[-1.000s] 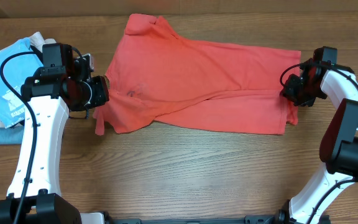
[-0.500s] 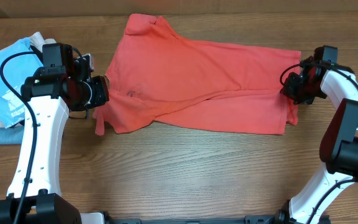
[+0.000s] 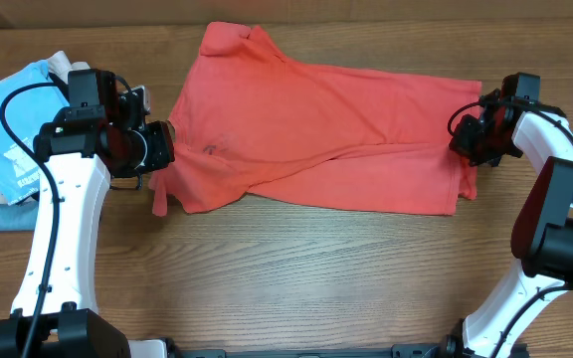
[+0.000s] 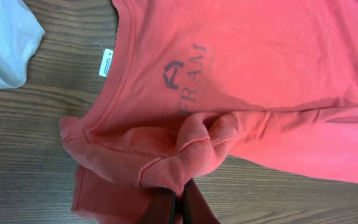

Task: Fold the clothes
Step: 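Lift the t-shirt by both corners and stretch it across the table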

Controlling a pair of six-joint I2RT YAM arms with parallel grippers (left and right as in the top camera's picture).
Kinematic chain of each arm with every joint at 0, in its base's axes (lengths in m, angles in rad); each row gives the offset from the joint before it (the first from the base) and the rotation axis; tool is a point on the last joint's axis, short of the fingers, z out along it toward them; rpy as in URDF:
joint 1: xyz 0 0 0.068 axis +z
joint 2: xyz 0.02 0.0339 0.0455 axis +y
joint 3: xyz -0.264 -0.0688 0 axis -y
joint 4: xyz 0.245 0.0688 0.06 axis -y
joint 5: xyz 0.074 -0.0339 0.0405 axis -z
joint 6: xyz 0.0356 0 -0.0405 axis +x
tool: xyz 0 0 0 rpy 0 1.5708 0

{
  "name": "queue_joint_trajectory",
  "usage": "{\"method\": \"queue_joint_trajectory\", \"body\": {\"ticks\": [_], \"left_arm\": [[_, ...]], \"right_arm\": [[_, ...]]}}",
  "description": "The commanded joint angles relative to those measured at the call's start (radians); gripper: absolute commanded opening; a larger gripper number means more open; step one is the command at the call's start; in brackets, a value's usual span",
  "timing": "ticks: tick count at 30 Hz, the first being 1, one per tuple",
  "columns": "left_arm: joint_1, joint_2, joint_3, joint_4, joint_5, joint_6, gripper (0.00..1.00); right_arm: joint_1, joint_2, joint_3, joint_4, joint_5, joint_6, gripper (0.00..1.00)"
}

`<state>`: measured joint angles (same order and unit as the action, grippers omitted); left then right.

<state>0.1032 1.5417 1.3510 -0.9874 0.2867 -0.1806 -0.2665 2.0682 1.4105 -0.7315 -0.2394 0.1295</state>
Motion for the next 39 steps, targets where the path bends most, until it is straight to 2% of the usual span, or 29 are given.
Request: {"method": "queue_joint_trajectory", "body": {"ticks": [1, 3, 8, 12, 19, 22, 27, 30, 39], "left_arm": [[-0.005, 0.005, 0.01, 0.008, -0.009, 0.001, 0.04], [-0.005, -0.001, 0.017, 0.014, -0.009, 0.001, 0.04], [-0.005, -0.037, 0.128, -0.044, -0.006, 0.001, 0.04], [-0.005, -0.075, 0.245, -0.132, -0.01, 0.002, 0.04], [0.032, -0.162, 0.42, -0.292, -0.103, 0.001, 0.04], [0.096, -0.203, 0.484, -0.336, -0.106, 0.001, 0.04], [0.275, -0.266, 0.566, -0.378, -0.103, -0.031, 0.04], [0.35, -0.292, 0.573, -0.389, -0.044, -0.052, 0.04], [0.354, -0.293, 0.566, -0.411, -0.016, -0.051, 0.04]], "right_arm": [[0.003, -0.01, 0.019, -0.05, -0.009, -0.003, 0.04], [0.003, -0.044, 0.048, -0.11, -0.009, -0.003, 0.04], [0.002, -0.226, 0.237, -0.386, -0.008, 0.0, 0.04], [0.002, -0.362, 0.417, -0.597, 0.008, -0.004, 0.04], [0.002, -0.529, 0.66, -0.836, 0.059, -0.004, 0.04], [0.002, -0.576, 0.712, -0.887, 0.084, -0.004, 0.04], [0.002, -0.657, 0.724, -0.906, 0.09, -0.005, 0.04], [0.002, -0.687, 0.724, -0.925, 0.089, -0.012, 0.04], [0.002, -0.685, 0.723, -0.96, 0.09, -0.012, 0.04]]}}
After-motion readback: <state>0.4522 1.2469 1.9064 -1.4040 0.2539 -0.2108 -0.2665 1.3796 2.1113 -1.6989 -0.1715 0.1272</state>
